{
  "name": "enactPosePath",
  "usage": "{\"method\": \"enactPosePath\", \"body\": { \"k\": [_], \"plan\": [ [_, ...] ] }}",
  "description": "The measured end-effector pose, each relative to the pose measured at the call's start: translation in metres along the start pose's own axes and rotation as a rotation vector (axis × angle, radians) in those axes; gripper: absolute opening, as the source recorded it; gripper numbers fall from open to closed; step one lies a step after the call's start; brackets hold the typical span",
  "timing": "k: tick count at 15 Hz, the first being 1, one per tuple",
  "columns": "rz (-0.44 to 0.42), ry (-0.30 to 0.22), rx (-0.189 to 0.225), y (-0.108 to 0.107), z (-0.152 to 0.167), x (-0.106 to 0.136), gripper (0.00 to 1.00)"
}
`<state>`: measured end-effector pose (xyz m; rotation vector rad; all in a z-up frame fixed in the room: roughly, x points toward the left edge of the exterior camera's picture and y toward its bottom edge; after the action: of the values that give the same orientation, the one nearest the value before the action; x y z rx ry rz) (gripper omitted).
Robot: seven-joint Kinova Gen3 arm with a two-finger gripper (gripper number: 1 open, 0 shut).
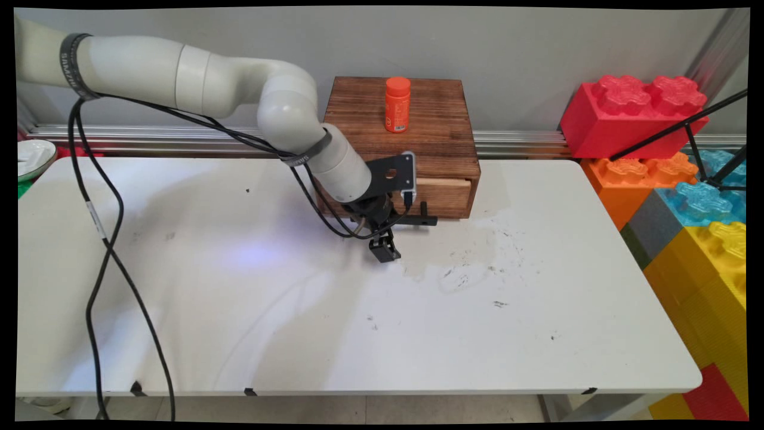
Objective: Open the drawer
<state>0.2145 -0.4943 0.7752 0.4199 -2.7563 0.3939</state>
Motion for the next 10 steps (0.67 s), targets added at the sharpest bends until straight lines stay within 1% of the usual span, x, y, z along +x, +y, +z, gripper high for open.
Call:
{"method": "enactPosePath", "body": {
  "k": [3, 10],
  "plan": [
    [0.006, 0.006, -0.023, 0.010, -0.001, 0.002, 1.00],
    [-0.002, 0.015, -0.058, 0.031, -0.008, 0.003, 1.00]
  ]
}}
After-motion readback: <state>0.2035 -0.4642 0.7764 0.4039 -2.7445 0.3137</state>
